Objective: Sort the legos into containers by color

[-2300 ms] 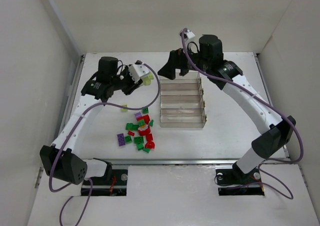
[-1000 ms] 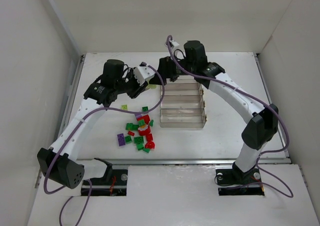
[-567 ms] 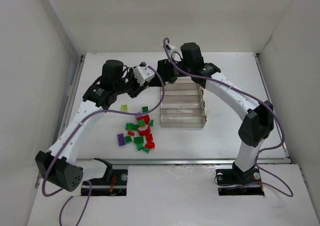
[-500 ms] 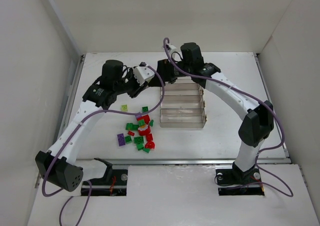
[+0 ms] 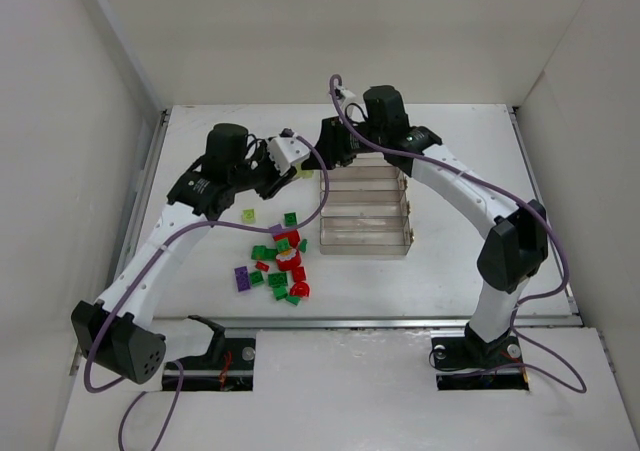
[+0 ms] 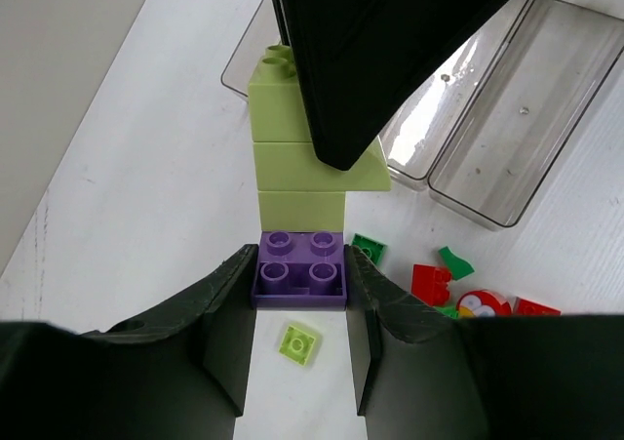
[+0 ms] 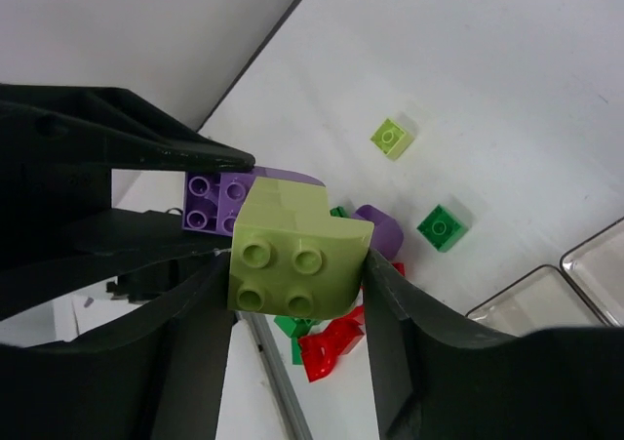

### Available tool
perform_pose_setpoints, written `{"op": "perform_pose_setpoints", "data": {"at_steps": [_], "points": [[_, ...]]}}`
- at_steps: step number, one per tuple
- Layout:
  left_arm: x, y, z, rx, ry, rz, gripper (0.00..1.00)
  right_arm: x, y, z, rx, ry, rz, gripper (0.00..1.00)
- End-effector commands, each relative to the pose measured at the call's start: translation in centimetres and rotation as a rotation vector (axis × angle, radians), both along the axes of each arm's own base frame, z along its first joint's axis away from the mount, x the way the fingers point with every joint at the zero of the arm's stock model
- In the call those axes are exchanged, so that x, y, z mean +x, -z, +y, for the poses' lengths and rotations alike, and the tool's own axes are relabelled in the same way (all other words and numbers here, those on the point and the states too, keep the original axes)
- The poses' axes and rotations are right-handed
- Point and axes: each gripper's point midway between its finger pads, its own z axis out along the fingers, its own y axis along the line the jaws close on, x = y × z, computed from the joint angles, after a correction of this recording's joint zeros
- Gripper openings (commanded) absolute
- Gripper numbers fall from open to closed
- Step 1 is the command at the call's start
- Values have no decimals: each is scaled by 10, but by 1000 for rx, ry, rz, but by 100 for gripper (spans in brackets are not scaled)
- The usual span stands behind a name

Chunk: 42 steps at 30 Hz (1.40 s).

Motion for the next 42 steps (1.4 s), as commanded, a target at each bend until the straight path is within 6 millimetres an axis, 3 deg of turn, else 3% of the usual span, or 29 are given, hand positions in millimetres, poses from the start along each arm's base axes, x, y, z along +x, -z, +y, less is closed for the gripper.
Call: {"op": "perform_pose_setpoints", "data": {"at_steps": [1, 3, 5, 6, 11, 15, 20, 23, 24, 28, 31, 38, 42], "points": [[-1, -14, -3, -27, 15, -56, 0, -12, -31, 4, 69, -44, -63, 49], [-2, -14, -6, -27, 24, -55, 0, -11, -32, 4, 74, -44, -71, 40], [-2, -14, -6, -27, 24, -55, 0, -11, -29, 4, 69, -44, -63, 40], [-2, -14, -6, -27, 24, -55, 0, -13, -33, 3, 74, -44, -71, 43], [-4, -1, -1, -2, 13, -41, 0, -13, -38, -1, 82, -45, -77, 75], [-5, 3, -1, 2, 13, -33, 0, -7, -29, -8, 72, -24, -51, 75], [-4, -1, -1, -2, 13, -41, 0, -6, -29, -8, 69, -15, -53, 60], [-4, -1, -1, -2, 13, -41, 0, -3, -30, -8, 74, -3, -56, 41], [-4, -1, -1, -2, 13, -41, 0, -4, -30, -7, 76, 0, -47, 30], [-6, 4, -2, -2, 21, -29, 0, -4, -30, -7, 76, 0, -47, 0], [-8, 16, 0, 14, 14, -6, 0, 12, -33, -19, 68, 77, -58, 0], [-11, 52, 17, 88, -53, 47, 0, 45, -16, -65, 6, 280, 7, 0], [-10, 57, 22, 99, -80, 57, 0, 46, -7, -71, -34, 304, 15, 0]]}}
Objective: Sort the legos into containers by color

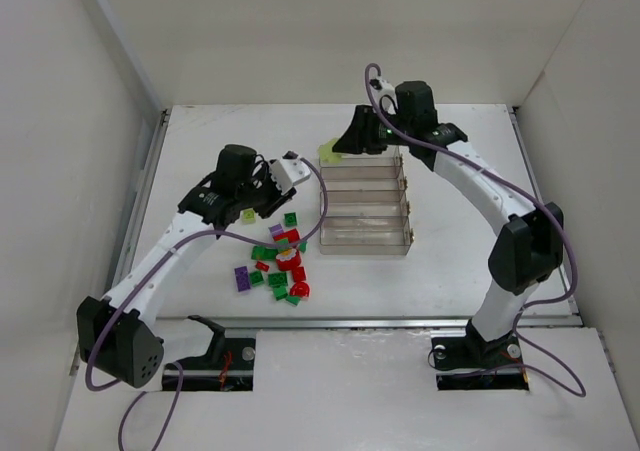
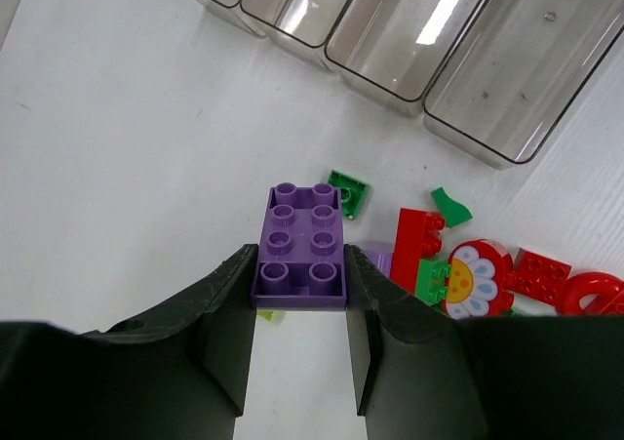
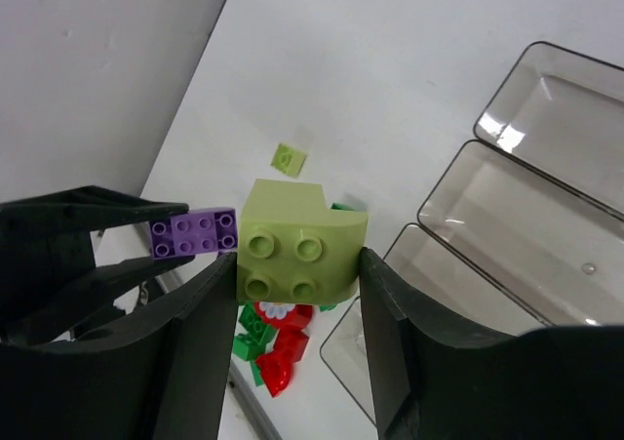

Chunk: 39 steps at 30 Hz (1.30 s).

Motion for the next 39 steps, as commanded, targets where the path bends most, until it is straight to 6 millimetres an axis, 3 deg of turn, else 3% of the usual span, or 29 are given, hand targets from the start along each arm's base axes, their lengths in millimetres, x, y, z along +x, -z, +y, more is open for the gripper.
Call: {"op": "perform_pose_setpoints", "data": {"at_steps": [1, 5, 9, 10, 11, 12, 13, 14, 15, 16, 17, 18, 19, 20, 21, 22, 23, 24, 25, 27, 29, 33, 36, 37, 38, 39], "points": [[0, -7, 5, -1, -27, -25, 0, -6, -25, -3, 10, 21, -53, 0], [3, -3, 5, -9, -47, -16, 0, 0, -20, -7, 2, 39, -46, 0], [14, -9, -8, -89, -66, -14, 0, 12, -24, -26, -4, 130, -50, 0], [23, -27, -18, -134, -55, -45, 0, 23, -27, -42, -9, 201, -65, 0], [30, -23, -27, -154, -43, -14, 0, 27, -22, -54, -18, 246, -51, 0], [33, -27, -38, -192, -14, 7, 0, 29, -35, -66, 0, 297, -73, 0], [42, -41, -47, -227, -3, -7, 0, 41, -38, -88, -13, 380, -97, 0], [53, -27, -55, -226, -2, 36, 0, 43, -38, -99, -26, 422, -102, 0], [60, -23, -62, -233, -1, 48, 0, 44, -50, -109, -24, 462, -131, 0], [69, -19, -67, -232, -1, 49, 0, 44, -49, -115, -42, 485, -144, 0], [86, -31, -72, -247, -17, 9, 0, 49, -52, -128, -61, 535, -166, 0], [102, -8, -77, -225, -37, 57, 0, 47, -50, -131, -78, 540, -168, 0], [110, -6, -87, -224, -25, 61, 0, 46, -49, -137, -90, 555, -176, 0], [129, -27, -94, -235, -30, 26, 0, 48, -49, -141, -106, 567, -186, 0], [140, -25, -100, -231, -31, 34, 0, 49, -45, -145, -112, 575, -178, 0], [151, 4, -111, -209, -34, 94, 0, 51, -40, -147, -125, 580, -186, 0], [162, 9, -113, -199, -46, 96, 0, 52, -44, -147, -117, 582, -199, 0], [175, -2, -120, -214, -42, 66, 0, 54, -39, -153, -123, 595, -190, 0], [184, 19, -122, -201, -61, 93, 0, 56, -32, -150, -128, 584, -175, 0], [199, 18, -126, -212, -74, 47, 0, 60, -31, -154, -140, 580, -170, 0], [206, 31, -128, -203, -70, 49, 0, 63, -32, -152, -154, 562, -182, 0], [210, 34, -134, -205, -42, 49, 0, 64, -30, -151, -169, 540, -187, 0], [207, 47, -140, -201, -40, 74, 25, 63, -26, -147, -169, 512, -182, 0], [210, 39, -141, -208, -38, 60, 34, 63, -31, -145, -160, 505, -191, 0], [212, 38, -142, -213, -45, 71, 55, 61, -29, -144, -167, 490, -188, 0], [211, 36, -142, -212, -46, 73, 66, 61, -29, -144, -167, 490, -188, 0]]}}
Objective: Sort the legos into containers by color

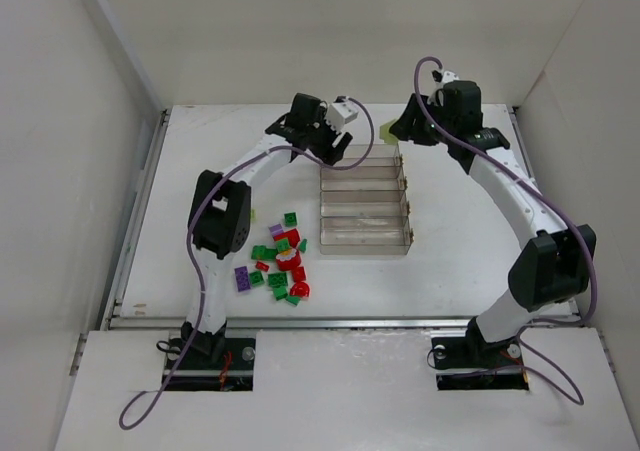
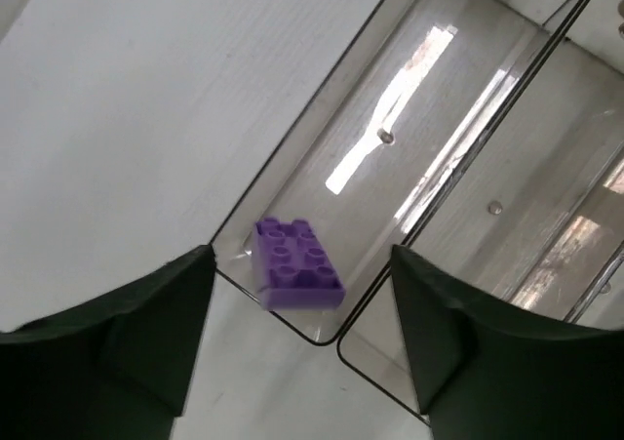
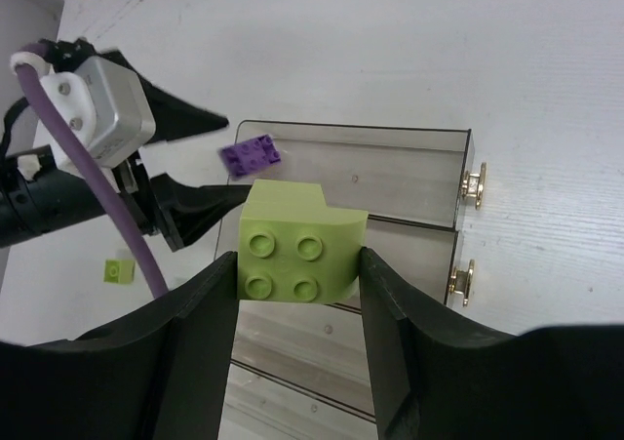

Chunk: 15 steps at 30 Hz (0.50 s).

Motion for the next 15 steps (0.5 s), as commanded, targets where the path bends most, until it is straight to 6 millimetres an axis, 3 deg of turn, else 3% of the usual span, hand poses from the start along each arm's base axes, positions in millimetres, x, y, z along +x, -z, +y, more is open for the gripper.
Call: {"op": "perform_pose_setpoints", "data": {"at_steps": [1, 3, 4, 6, 7, 8, 10, 11, 12, 13, 14, 15], "points": [[7, -49, -21, -74, 31, -79, 73, 5, -27, -1, 3, -24, -72, 0], [1, -70, -18, -83, 37, -115, 96, 5, -27, -1, 3, -24, -72, 0], [-4, -78, -20, -71, 66, -149, 100, 2, -30, -4, -1, -16, -74, 0], [-16, -78, -13, -42, 102, -172, 100, 0, -35, -4, 2, -15, -84, 0], [-27, -100, -15, -48, 137, -221, 100, -2, -30, -2, 5, -28, -71, 0], [-33, -109, -13, -26, 189, -271, 100, -5, -36, -2, 3, -42, -88, 0], [-57, -109, -11, 8, 279, -288, 100, -15, -39, 9, 26, -118, -89, 0], [-73, -136, -10, 1, 321, -357, 100, -20, -47, 13, 37, -155, -113, 0], [-84, -144, -9, -4, 366, -387, 100, -26, -51, 19, 56, -194, -122, 0], [-93, -140, -5, 15, 399, -410, 100, -36, -57, 32, 97, -287, -127, 0], [-106, -161, 0, 1, 411, -458, 100, -46, -57, 39, 121, -341, -129, 0], [-116, -170, -4, -13, 445, -488, 100, -53, -68, 46, 146, -400, -171, 0]]}}
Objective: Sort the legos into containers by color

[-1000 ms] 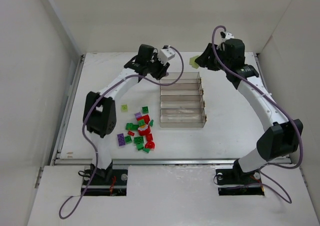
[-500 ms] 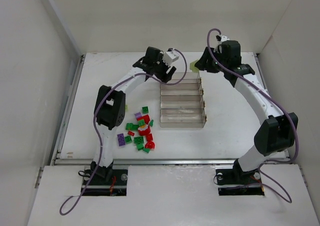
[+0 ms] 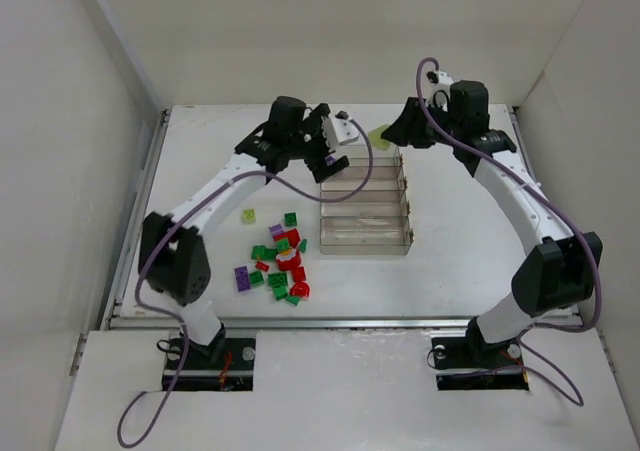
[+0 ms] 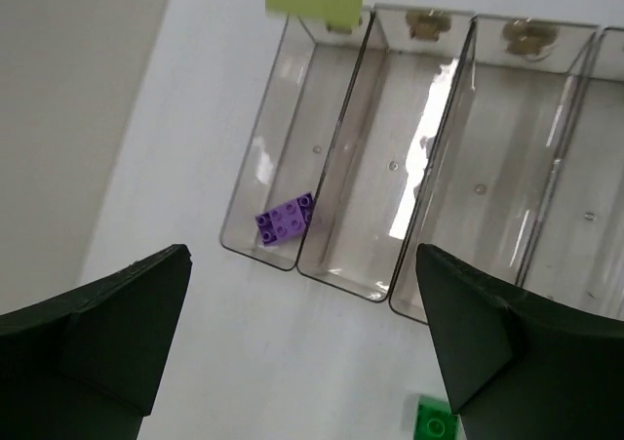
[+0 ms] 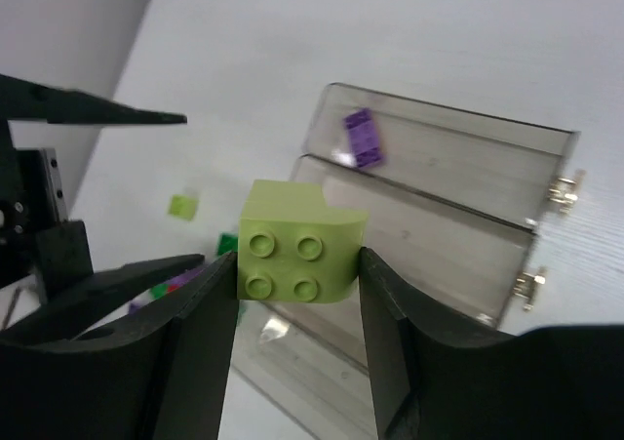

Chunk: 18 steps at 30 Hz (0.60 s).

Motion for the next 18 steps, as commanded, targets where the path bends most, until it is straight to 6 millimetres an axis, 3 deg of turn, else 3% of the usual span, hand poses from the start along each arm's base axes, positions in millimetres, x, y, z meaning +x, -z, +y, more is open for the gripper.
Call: {"op": "perform_pose_setpoints", "data": {"at_steps": [1, 3, 7, 14, 17, 18], "points": [[-40, -68, -6, -49, 180, -222, 100, -43, -57, 35, 133, -300, -156, 0], [-58, -87, -11, -64, 228, -297, 100, -53, -57, 42, 143, -338, -157, 0], [-69, -91, -19, -49, 204, -349, 100, -75, -59, 66, 144, -416, -161, 0], [-75, -74, -22, -27, 146, -304, 95, -98, -62, 89, 127, -438, -175, 0], [-71, -71, -19, -17, 115, -285, 85, -98, -62, 86, 126, -418, -170, 0], [-70, -70, -18, -17, 97, -278, 76, -98, -62, 86, 126, -418, -170, 0]]}}
